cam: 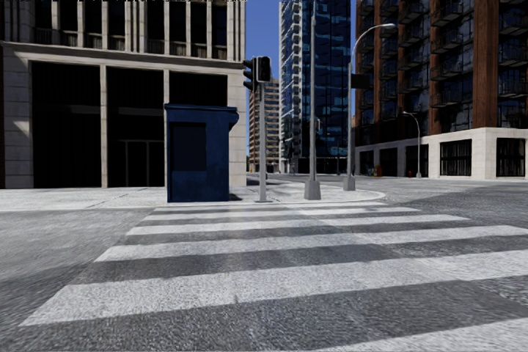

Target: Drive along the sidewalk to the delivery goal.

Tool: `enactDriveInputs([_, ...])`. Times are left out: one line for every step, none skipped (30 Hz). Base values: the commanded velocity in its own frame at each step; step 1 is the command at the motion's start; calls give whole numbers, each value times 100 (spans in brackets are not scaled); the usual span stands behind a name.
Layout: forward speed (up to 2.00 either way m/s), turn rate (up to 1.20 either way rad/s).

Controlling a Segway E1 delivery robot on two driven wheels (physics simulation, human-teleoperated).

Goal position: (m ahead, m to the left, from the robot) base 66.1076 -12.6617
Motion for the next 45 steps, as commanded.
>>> enactDriveInputs([169, -71])
enactDriveInputs([169, 0])
enactDriveInputs([169, 0])
enactDriveInputs([169, 0])
enactDriveInputs([169, 0])
enactDriveInputs([169, 0])
enactDriveInputs([168, 0])
enactDriveInputs([168, 0])
enactDriveInputs([167, 0])
enactDriveInputs([163, 0])
enactDriveInputs([162, 0])
enactDriveInputs([161, 0])
enactDriveInputs([161, 0])
enactDriveInputs([161, 0])
enactDriveInputs([159, 0])
enactDriveInputs([158, 0])
enactDriveInputs([157, 0])
enactDriveInputs([157, 0])
enactDriveInputs([156, 0])
enactDriveInputs([156, 0])
enactDriveInputs([156, 0])
enactDriveInputs([156, 0])
enactDriveInputs([156, 0])
enactDriveInputs([156, 0])
enactDriveInputs([156, 0])
enactDriveInputs([156, 0])
enactDriveInputs([155, 0])
enactDriveInputs([155, 0])
enactDriveInputs([155, 0])
enactDriveInputs([155, 0])
enactDriveInputs([155, 0])
enactDriveInputs([155, 0])
enactDriveInputs([155, 0])
enactDriveInputs([155, 0])
enactDriveInputs([155, 0])
enactDriveInputs([155, 0])
enactDriveInputs([155, 0])
enactDriveInputs([154, 0])
enactDriveInputs([153, 0])
enactDriveInputs([150, 0])
enactDriveInputs([149, 0])
enactDriveInputs([148, 0])
enactDriveInputs([148, 0])
enactDriveInputs([148, 0])
enactDriveInputs([148, 0])
